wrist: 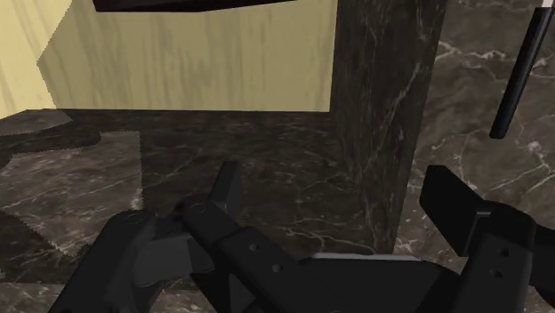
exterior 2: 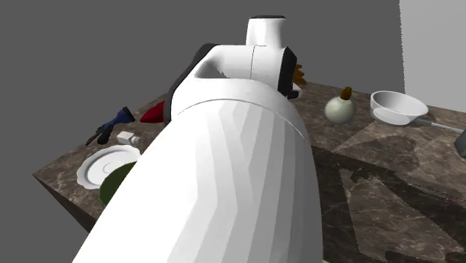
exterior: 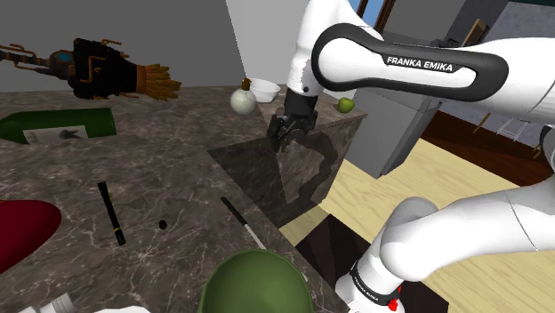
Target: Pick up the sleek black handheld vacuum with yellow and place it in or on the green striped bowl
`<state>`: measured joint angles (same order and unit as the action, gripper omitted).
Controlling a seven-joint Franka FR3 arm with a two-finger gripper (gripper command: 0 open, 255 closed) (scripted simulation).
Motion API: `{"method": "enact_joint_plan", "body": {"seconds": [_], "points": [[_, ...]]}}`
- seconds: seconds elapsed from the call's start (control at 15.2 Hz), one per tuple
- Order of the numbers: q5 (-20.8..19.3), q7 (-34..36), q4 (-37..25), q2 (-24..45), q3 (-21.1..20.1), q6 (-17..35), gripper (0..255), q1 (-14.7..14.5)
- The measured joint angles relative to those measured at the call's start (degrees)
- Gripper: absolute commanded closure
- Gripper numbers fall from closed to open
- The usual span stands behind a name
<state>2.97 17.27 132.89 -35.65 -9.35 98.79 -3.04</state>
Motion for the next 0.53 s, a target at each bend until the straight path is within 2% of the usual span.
{"method": "enact_joint_plan", "body": {"seconds": [0.53], "points": [[1.8, 10.3, -6.8, 11.3, -8.9, 5.0, 0, -2.0]]}}
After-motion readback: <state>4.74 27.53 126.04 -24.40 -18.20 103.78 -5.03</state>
